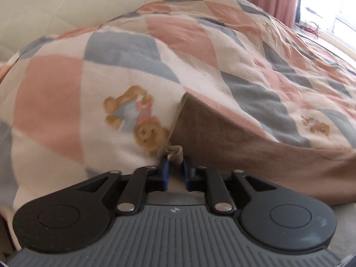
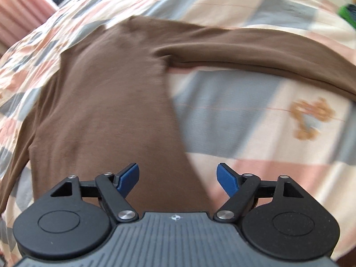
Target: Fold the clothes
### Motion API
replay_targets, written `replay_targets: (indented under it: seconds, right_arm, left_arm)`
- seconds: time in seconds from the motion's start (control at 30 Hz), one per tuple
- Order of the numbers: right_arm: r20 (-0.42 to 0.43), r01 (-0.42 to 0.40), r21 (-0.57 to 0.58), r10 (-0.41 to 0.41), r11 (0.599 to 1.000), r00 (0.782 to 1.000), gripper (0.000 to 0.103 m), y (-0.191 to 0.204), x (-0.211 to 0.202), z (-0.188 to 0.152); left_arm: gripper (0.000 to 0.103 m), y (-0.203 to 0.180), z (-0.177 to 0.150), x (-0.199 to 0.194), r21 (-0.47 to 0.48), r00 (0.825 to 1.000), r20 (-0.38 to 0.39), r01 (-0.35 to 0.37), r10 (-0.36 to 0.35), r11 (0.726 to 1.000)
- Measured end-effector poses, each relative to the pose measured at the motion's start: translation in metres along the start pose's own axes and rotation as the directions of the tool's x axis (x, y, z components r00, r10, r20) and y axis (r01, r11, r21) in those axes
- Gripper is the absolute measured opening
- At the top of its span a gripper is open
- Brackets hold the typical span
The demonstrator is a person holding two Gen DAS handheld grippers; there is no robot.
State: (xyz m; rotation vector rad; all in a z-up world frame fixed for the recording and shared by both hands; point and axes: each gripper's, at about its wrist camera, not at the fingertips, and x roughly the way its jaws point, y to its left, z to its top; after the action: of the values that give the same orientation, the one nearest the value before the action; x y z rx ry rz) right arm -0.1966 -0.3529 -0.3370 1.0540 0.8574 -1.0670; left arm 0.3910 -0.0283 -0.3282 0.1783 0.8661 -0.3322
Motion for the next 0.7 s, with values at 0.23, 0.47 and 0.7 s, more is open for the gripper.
replay_targets:
  seconds: [0.23, 0.47, 0.7]
  right_arm:
    - [-0.018, -0.103, 0.208, 0.109, 0.973, 0.994, 0.081, -0.066, -0.028, -0.049]
    - [-0.074, -0.183, 0.210, 0.203, 0.960, 0.976, 0.080, -0.097, -0.023, -0.085]
    - [-0.104, -0.277, 0.118, 0.290, 0.954, 0.951, 0.082, -0.112, 0.000, -0.096]
  left_arm:
    - [0.034, -0.034, -0.076, -0.060, -0.013, 0.830, -0.412, 0.407, -0.376, 0.913]
    - [0.045, -0.102, -0.163, -0.087, -0.044, 0.535, -0.639, 0.692, -0.552, 0.721]
    - [0.061, -0.112, -0.198, -0.081, 0.002, 0.519, -0.664, 0.720, -0.538, 0.694]
